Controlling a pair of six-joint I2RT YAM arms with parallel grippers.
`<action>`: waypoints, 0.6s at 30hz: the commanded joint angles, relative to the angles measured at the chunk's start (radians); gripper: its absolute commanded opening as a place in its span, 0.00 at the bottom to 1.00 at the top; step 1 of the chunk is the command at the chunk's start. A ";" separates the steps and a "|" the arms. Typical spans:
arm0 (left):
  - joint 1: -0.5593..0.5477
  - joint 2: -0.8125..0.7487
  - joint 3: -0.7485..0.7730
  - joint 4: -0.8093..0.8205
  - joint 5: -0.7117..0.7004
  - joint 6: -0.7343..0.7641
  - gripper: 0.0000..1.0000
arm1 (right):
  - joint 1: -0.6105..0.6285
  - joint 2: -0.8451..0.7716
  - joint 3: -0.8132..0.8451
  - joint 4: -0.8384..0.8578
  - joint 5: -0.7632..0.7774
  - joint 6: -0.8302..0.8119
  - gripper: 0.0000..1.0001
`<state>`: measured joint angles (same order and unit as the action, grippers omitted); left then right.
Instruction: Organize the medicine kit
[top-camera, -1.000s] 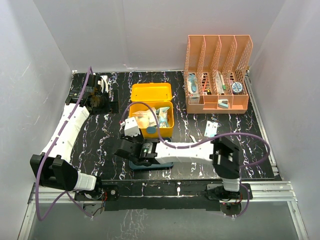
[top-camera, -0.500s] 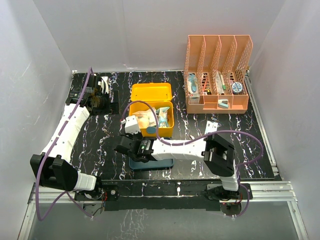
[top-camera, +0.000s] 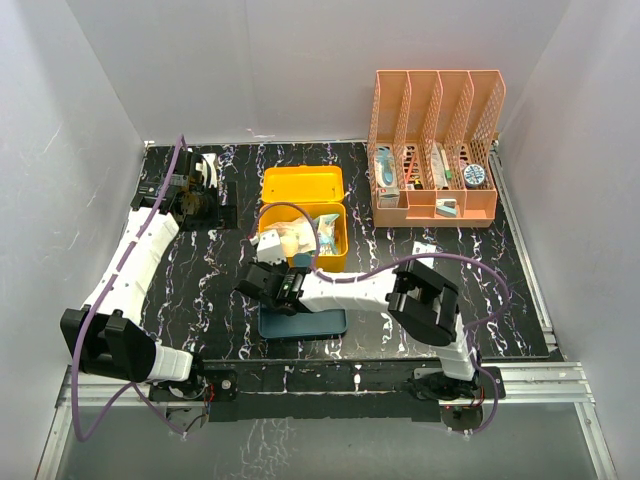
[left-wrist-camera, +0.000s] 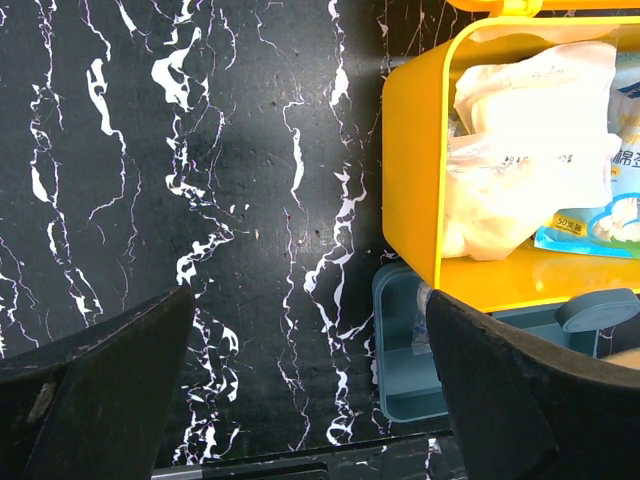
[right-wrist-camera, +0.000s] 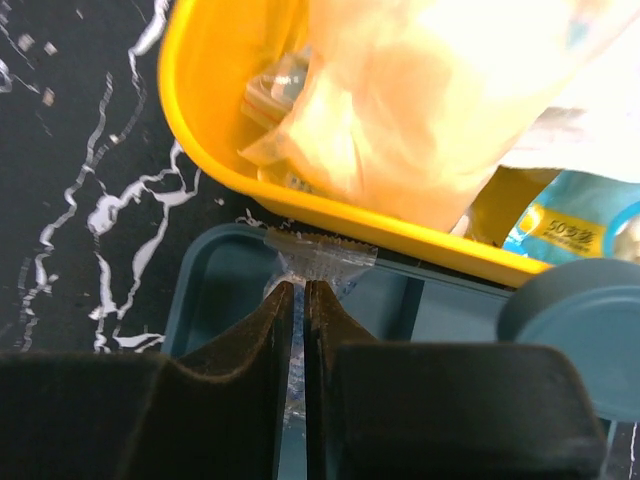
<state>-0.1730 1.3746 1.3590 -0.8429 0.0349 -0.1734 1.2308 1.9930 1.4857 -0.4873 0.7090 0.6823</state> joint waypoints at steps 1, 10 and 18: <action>0.007 -0.039 -0.014 -0.019 0.010 0.015 0.98 | -0.002 0.025 -0.002 0.057 -0.019 0.007 0.08; 0.012 -0.039 -0.031 -0.015 0.016 0.020 0.98 | -0.005 0.058 -0.003 0.019 -0.038 0.031 0.07; 0.015 -0.046 -0.045 -0.014 0.023 0.022 0.98 | -0.005 0.100 -0.017 -0.015 -0.064 0.069 0.05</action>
<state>-0.1654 1.3743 1.3258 -0.8421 0.0422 -0.1604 1.2278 2.0754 1.4750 -0.4946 0.6559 0.7155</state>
